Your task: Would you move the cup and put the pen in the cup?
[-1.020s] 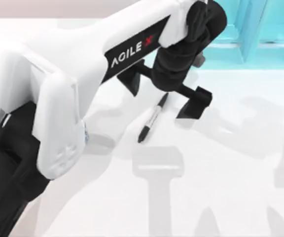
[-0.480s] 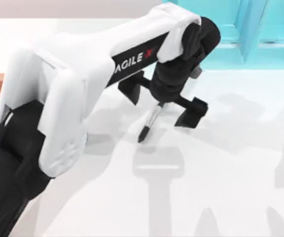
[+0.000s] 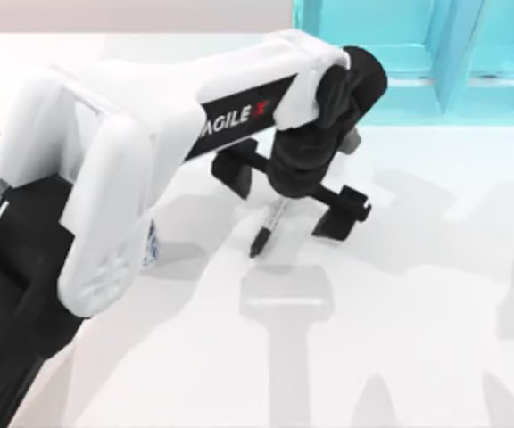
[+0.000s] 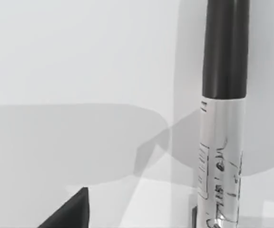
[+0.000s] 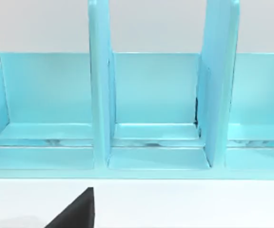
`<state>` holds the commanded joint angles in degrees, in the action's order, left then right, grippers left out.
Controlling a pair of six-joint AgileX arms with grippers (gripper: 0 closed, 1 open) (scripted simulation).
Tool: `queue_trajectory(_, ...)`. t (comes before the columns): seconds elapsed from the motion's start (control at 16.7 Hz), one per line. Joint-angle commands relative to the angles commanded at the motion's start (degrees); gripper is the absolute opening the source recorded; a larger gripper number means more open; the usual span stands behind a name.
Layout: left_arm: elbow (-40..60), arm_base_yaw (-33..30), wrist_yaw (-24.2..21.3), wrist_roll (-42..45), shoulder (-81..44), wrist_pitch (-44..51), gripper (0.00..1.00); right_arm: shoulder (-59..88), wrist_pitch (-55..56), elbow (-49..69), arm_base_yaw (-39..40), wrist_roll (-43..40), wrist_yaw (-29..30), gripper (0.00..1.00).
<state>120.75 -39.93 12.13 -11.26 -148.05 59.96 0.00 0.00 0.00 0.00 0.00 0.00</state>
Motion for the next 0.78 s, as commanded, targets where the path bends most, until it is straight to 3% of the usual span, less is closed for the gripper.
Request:
queue_trajectory(0.12, 0.0, 0.0, 0.0, 0.0, 0.0, 0.0, 1.0, 0.0, 0.0, 0.0, 0.0, 0.0, 0.0, 1.0)
queue_trajectory(0.78, 0.0, 0.0, 0.0, 0.0, 0.0, 0.0, 0.17, 0.0, 0.0, 0.0, 0.0, 0.0, 0.0, 1.0)
